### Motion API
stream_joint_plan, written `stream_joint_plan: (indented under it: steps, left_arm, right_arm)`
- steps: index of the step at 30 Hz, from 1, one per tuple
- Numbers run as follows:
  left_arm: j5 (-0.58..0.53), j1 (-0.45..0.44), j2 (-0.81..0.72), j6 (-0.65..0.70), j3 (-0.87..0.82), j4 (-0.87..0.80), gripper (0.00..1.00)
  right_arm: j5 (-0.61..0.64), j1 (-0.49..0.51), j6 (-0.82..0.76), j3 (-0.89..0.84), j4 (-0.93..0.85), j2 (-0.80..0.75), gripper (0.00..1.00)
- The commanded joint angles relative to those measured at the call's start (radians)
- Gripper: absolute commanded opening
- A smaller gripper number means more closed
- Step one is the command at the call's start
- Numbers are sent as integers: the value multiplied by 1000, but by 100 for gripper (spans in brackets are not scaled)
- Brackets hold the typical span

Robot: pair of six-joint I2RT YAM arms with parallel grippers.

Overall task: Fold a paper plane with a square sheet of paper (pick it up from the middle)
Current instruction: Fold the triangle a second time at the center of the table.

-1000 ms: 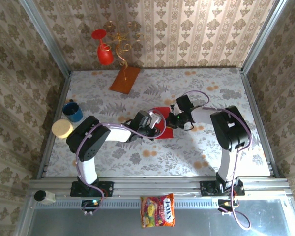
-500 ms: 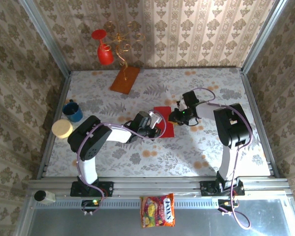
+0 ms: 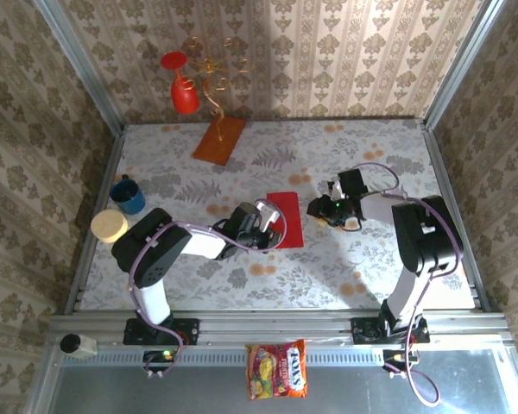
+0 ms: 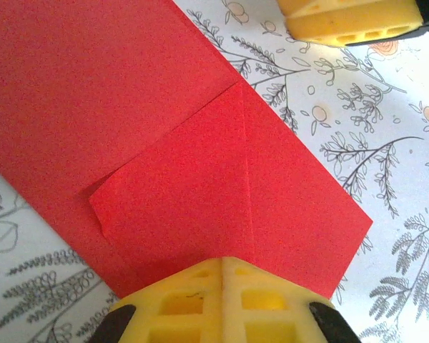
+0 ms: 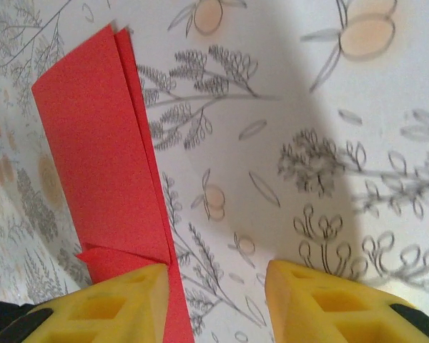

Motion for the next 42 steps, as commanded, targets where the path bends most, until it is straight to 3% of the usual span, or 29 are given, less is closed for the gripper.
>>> stream_joint_plan:
  steps: [1, 15, 34, 42]
  left_arm:
    - [-20, -10, 32, -44, -56, -143, 0]
    - [-8, 3, 28, -45, -35, -141, 0]
    - [27, 11, -86, -24, 73, -231, 0]
    - [27, 38, -38, 14, 134, -266, 0]
  right_arm:
    - [13, 45, 52, -95, -10, -18, 43]
    - [7, 212, 101, -49, 83, 64, 37]
    - [46, 238, 149, -196, 134, -19, 34]
    - [45, 237, 148, -195, 129, -23, 33]
